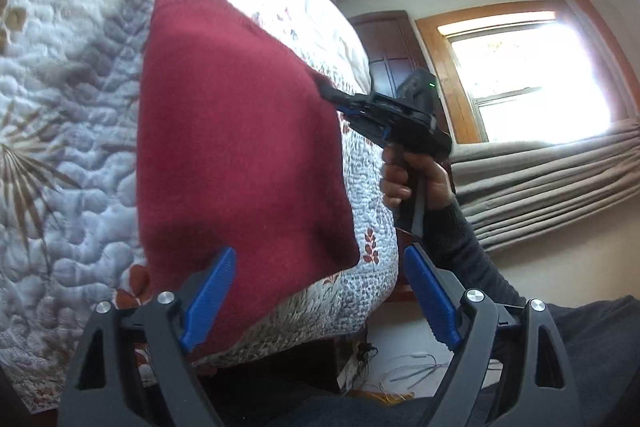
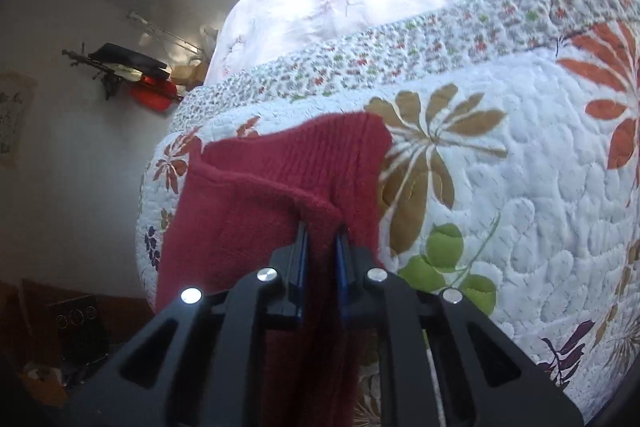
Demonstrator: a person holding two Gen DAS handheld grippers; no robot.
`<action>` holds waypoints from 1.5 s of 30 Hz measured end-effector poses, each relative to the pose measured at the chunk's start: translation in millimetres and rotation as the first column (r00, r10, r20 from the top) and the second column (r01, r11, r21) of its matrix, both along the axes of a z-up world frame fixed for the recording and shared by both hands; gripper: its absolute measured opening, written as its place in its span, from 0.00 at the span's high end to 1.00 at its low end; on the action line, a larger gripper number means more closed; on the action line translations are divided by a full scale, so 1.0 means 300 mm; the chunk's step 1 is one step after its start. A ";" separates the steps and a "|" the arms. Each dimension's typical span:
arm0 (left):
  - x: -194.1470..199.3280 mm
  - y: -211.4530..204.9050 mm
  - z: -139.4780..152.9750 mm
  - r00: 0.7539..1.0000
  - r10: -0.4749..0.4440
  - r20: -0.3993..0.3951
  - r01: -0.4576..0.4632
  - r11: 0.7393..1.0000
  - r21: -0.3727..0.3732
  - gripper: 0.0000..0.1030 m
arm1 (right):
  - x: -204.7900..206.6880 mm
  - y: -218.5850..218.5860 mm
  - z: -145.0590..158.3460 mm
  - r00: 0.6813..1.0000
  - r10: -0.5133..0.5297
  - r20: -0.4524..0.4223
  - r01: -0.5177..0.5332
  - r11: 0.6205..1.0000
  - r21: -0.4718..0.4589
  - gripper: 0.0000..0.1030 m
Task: Fold small clothes
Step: 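Press the folded sweater flat with the right tool and release it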
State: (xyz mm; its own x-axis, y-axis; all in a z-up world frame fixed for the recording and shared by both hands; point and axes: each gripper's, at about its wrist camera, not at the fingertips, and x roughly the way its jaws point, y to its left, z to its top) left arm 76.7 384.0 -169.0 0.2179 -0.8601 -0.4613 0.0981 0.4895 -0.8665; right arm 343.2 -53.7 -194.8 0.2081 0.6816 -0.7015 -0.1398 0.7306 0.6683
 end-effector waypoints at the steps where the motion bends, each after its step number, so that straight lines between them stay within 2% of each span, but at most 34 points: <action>1: 0.011 -0.002 0.023 1.000 -0.011 0.022 0.010 1.000 0.003 0.17 | -0.007 -0.001 0.016 1.000 -0.005 0.014 0.005 1.000 0.010 0.81; 3: 0.048 0.014 0.080 0.997 -0.008 0.073 0.008 1.000 0.000 0.16 | -0.033 -0.015 0.085 0.998 -0.016 0.053 0.014 0.999 0.039 0.76; 5: 0.100 0.041 0.110 0.994 0.010 0.107 -0.007 1.000 -0.023 0.12 | -0.082 -0.025 0.189 0.990 -0.026 0.140 0.026 1.000 0.006 0.76; 6: 0.130 0.052 0.112 0.993 0.013 0.117 -0.007 0.999 -0.049 0.12 | -0.108 -0.021 0.230 0.986 -0.016 0.168 0.012 1.000 0.025 0.76; 8: 0.203 0.073 0.080 0.994 0.041 0.103 -0.029 0.993 -0.114 0.11 | -0.165 0.008 0.268 0.985 0.025 0.168 -0.043 0.994 0.102 0.76; 10: 0.277 0.069 0.003 0.998 0.049 0.038 -0.041 0.980 -0.193 0.11 | -0.210 0.075 0.232 0.984 0.116 0.137 -0.129 0.987 0.092 0.76; 11: 0.303 0.062 -0.038 0.998 0.055 0.006 -0.052 0.977 -0.206 0.11 | -0.222 0.099 0.195 0.984 0.139 0.109 -0.147 0.987 0.070 0.76; 13: 0.338 0.030 -0.130 0.997 0.042 -0.060 -0.054 0.977 -0.204 0.11 | -0.232 0.121 0.099 0.986 0.157 0.054 -0.158 0.987 0.021 0.88; 14: 0.346 0.021 -0.159 0.996 0.045 -0.078 -0.060 0.980 -0.189 0.11 | -0.231 0.117 0.071 0.986 0.152 0.066 -0.151 0.988 -0.023 1.00; 15: 0.346 0.017 -0.176 0.995 0.054 -0.090 -0.070 0.980 -0.186 0.12 | -0.229 0.106 0.058 0.987 0.146 0.062 -0.145 0.989 -0.022 1.00; 17: 0.331 0.026 -0.147 0.994 0.071 -0.087 -0.088 0.975 -0.203 0.12 | -0.244 0.090 0.091 0.991 0.115 0.061 -0.114 0.993 -0.024 1.00; 18: 0.312 0.038 -0.123 0.995 0.071 -0.068 -0.084 0.972 -0.218 0.12 | -0.268 0.093 0.131 0.988 0.126 0.090 -0.124 0.992 -0.027 0.93; 20: 0.259 0.062 -0.033 0.998 0.064 0.010 -0.060 0.972 -0.228 0.12 | -0.335 0.102 0.203 0.977 0.163 0.136 -0.166 0.986 0.015 0.89; 23: 0.169 0.079 0.015 0.998 0.028 0.055 -0.013 0.963 -0.268 0.11 | -0.421 0.117 0.201 0.973 0.198 0.123 -0.205 0.978 0.048 0.89; 24: 0.149 0.071 0.004 0.999 0.015 0.050 -0.001 0.963 -0.270 0.11 | -0.442 0.123 0.164 0.974 0.204 0.096 -0.209 0.977 0.042 0.89; 27: 0.134 0.027 -0.119 0.999 -0.023 -0.034 0.015 0.975 -0.224 0.11 | -0.459 0.108 0.046 0.985 0.172 0.035 -0.171 0.985 -0.031 1.00; 30: 0.136 0.028 -0.212 0.997 -0.014 -0.082 -0.004 0.977 -0.214 0.22 | -0.455 0.070 -0.002 0.993 0.121 -0.003 -0.121 0.993 0.003 1.00; 32: 0.120 0.049 -0.198 0.996 0.004 -0.084 -0.024 0.971 -0.240 0.23 | -0.471 0.075 0.032 0.993 0.119 0.010 -0.119 0.993 -0.013 1.00; 33: 0.107 0.063 -0.169 0.998 0.004 -0.060 -0.019 0.970 -0.244 0.22 | -0.482 0.077 0.061 0.993 0.118 0.025 -0.117 0.993 -0.013 1.00; 35: 0.070 0.082 -0.103 1.000 -0.007 -0.013 0.003 0.964 -0.264 0.16 | -0.516 0.078 0.120 0.993 0.104 0.058 -0.104 0.995 0.007 0.93; 37: 0.026 0.096 -0.079 0.999 -0.033 0.008 0.034 0.959 -0.281 0.14 | -0.552 0.090 0.144 0.992 0.106 0.071 -0.109 0.993 0.036 0.92; 39: 0.003 0.085 -0.122 0.998 -0.056 -0.018 0.050 0.966 -0.255 0.13 | -0.571 0.108 0.108 0.993 0.113 0.047 -0.113 0.994 -0.006 0.93; 41: 0.012 0.056 -0.197 0.994 -0.072 -0.082 0.054 0.978 -0.202 0.13 | -0.575 0.108 0.034 0.997 0.078 0.001 -0.078 0.995 -0.062 1.00; 43: 0.019 0.029 -0.259 0.989 -0.086 -0.121 0.061 0.979 -0.197 0.13 | -0.581 0.078 -0.022 0.999 0.025 -0.034 -0.027 0.999 -0.034 1.00; 45: 0.010 0.032 -0.245 0.990 -0.082 -0.114 0.060 0.980 -0.188 0.13 | -0.608 0.074 -0.015 0.999 0.004 -0.033 -0.005 1.000 -0.030 1.00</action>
